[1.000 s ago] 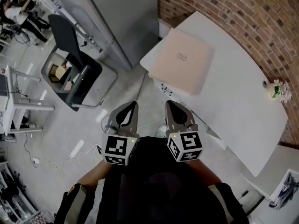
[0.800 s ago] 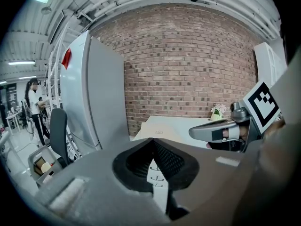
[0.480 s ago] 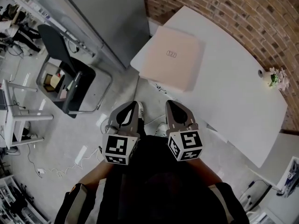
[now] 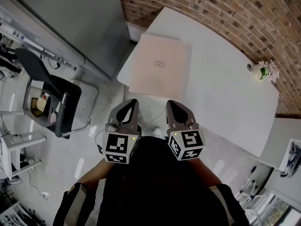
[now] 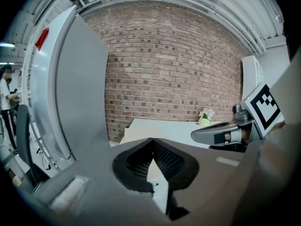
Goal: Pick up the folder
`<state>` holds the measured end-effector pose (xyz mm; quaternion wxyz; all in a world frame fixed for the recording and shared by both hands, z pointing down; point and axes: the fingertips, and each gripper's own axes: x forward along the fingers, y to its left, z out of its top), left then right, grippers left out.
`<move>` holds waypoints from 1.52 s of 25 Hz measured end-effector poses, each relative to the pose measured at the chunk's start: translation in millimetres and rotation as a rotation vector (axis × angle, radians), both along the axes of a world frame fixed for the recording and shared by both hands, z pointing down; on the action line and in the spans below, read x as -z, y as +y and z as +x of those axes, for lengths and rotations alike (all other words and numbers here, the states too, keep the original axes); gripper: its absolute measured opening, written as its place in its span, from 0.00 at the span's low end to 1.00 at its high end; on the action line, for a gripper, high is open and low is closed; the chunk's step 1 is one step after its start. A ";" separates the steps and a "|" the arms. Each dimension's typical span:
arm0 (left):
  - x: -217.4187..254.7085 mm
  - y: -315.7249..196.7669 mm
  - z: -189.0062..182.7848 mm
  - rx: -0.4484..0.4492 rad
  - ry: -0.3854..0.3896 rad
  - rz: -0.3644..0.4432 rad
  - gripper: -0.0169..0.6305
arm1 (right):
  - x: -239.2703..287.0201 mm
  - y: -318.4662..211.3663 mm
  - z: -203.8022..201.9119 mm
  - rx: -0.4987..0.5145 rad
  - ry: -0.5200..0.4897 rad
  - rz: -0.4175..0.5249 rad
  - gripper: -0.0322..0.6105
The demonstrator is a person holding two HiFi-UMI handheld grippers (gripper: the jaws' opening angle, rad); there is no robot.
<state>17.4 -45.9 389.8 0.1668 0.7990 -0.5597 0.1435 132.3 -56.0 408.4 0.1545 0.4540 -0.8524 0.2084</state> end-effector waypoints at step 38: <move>-86.3 -119.4 -23.3 -0.156 0.105 -0.225 0.21 | -79.4 -104.4 3.0 -0.152 0.169 -0.248 0.23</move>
